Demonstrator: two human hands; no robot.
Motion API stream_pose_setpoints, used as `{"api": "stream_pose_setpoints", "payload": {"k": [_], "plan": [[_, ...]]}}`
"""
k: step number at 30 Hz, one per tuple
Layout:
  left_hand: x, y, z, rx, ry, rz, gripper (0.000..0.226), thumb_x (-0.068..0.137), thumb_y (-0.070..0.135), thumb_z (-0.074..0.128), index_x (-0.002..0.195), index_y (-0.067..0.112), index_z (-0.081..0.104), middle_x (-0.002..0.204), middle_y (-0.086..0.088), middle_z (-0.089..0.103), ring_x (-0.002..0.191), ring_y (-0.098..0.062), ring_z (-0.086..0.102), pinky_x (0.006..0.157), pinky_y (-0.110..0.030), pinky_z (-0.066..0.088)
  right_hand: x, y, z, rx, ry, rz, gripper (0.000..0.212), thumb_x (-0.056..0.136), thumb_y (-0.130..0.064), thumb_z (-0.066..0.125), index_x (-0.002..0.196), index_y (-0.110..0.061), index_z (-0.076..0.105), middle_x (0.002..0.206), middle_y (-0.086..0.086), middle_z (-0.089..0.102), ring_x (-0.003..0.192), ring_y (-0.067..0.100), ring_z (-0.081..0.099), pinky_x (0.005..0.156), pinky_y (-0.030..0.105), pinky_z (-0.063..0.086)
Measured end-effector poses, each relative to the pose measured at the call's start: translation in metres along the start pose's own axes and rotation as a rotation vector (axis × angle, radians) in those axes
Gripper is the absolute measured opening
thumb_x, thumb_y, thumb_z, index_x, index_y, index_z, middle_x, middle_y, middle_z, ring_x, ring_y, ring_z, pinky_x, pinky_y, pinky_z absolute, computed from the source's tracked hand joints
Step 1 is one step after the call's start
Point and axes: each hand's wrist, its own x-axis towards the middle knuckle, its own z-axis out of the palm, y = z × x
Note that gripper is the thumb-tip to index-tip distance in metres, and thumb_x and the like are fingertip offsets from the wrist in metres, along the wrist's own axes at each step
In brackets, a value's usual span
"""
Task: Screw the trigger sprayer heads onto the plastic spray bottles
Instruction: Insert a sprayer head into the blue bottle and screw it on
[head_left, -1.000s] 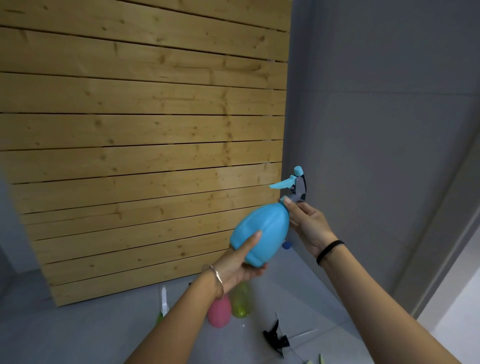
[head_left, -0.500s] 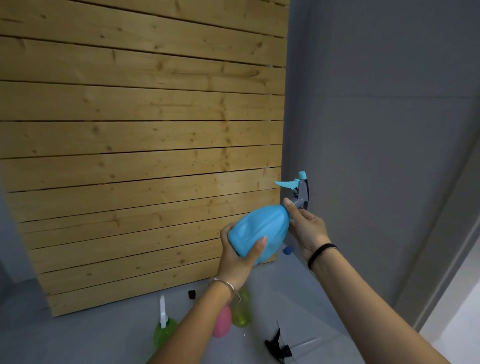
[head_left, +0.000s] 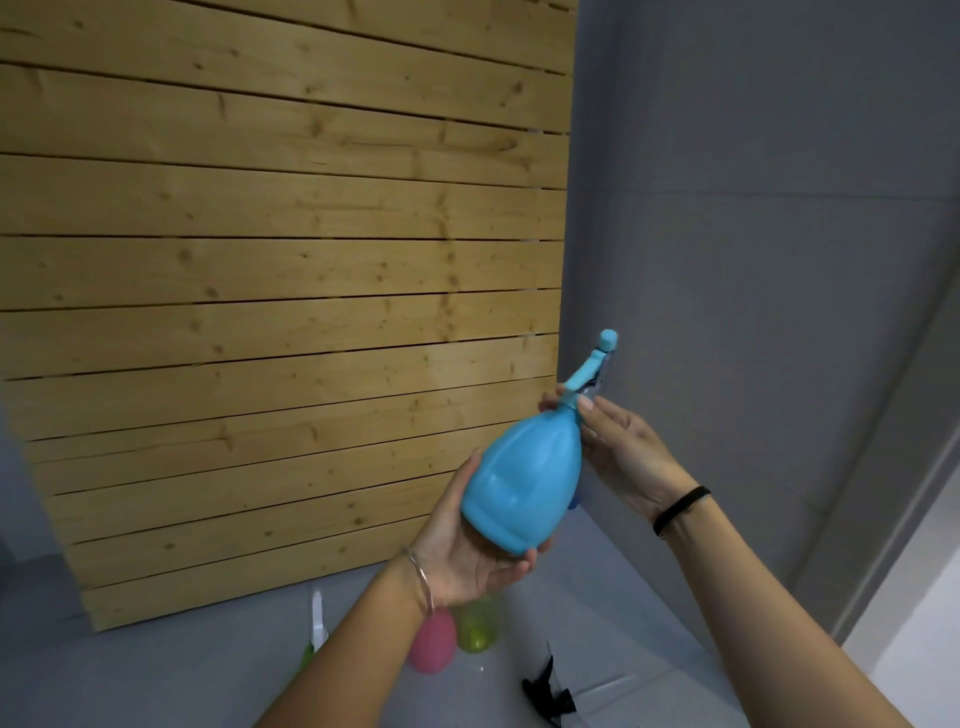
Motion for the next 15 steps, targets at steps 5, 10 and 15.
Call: {"api": "stream_pose_setpoints", "payload": {"k": [5,10,15], "plan": [[-0.001,0.002,-0.008,0.033,-0.015,-0.004,0.09,0.062,0.071,0.062,0.12,0.002,0.063,0.099,-0.023,0.064,0.066,-0.028,0.066,0.056,-0.036,0.06,-0.001,-0.006,-0.001,-0.026,0.018,-0.038,0.025,0.095,-0.015,0.047,0.111,-0.002,0.061,0.1,0.002,0.075,0.097,0.012,0.07,0.084,0.026,0.057],[0.0,0.003,-0.004,0.093,0.093,0.058,0.095,0.057,0.07,0.067,0.126,0.006,0.057,0.098,-0.021,0.062,0.062,-0.027,0.064,0.052,-0.034,0.059,-0.002,0.004,0.003,-0.089,0.069,-0.001,0.037,0.094,-0.017,0.052,0.121,0.008,0.054,0.113,0.007,0.069,0.1,0.015,0.068,0.079,0.022,0.057],[0.001,0.0,0.001,0.171,0.194,0.159,0.089,0.059,0.07,0.067,0.121,0.006,0.058,0.091,-0.016,0.062,0.06,-0.024,0.062,0.051,-0.031,0.057,-0.003,0.01,0.006,-0.103,0.174,0.011,0.024,0.088,-0.022,0.061,0.105,-0.005,0.066,0.113,0.007,0.071,0.092,0.011,0.07,0.073,0.018,0.056]]}}
